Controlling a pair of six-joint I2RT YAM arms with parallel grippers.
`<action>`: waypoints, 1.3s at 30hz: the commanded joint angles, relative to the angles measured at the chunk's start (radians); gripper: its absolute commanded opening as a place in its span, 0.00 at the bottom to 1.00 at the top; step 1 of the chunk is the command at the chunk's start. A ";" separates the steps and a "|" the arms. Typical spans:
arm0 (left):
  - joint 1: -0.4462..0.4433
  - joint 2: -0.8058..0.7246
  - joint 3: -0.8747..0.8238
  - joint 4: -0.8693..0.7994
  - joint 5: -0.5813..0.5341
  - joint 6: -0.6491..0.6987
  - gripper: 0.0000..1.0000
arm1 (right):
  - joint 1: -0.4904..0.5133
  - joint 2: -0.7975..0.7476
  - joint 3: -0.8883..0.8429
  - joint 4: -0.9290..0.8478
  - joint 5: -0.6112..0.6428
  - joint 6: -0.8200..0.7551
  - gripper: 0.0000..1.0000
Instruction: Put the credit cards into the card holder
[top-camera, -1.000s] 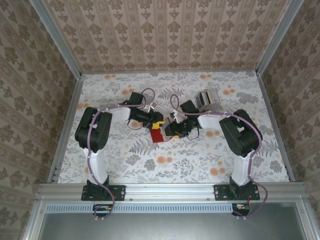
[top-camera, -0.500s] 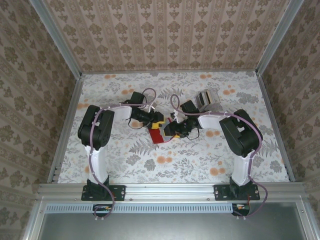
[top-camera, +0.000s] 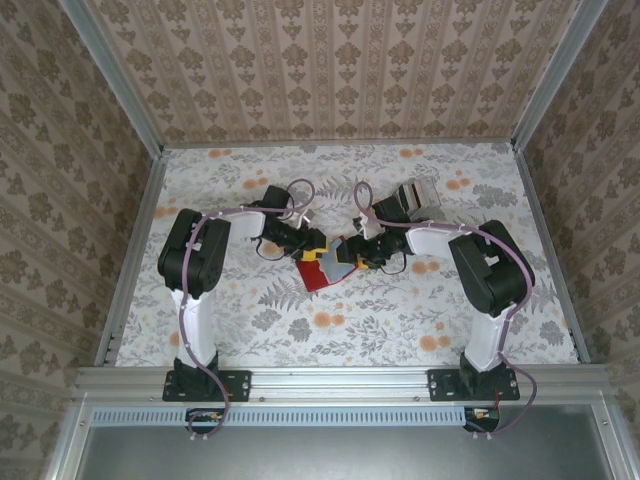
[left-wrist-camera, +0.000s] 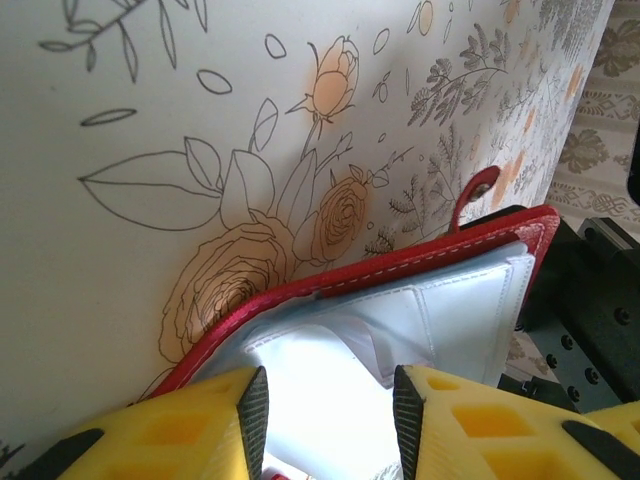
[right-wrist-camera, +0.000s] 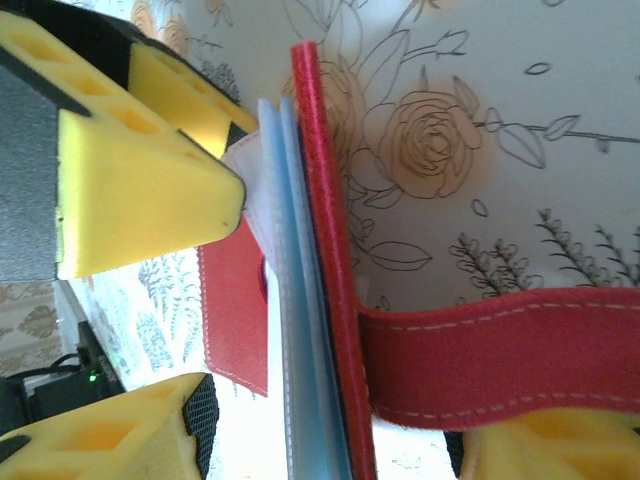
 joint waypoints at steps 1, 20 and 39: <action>0.003 0.017 0.019 -0.039 -0.005 0.032 0.40 | 0.000 -0.035 -0.009 -0.041 0.061 0.003 0.63; 0.007 0.022 0.006 -0.021 0.005 0.026 0.40 | 0.000 -0.038 -0.011 -0.089 0.076 -0.040 0.47; 0.004 0.002 -0.025 0.041 0.021 -0.022 0.41 | 0.023 -0.008 -0.011 -0.076 0.029 -0.041 0.54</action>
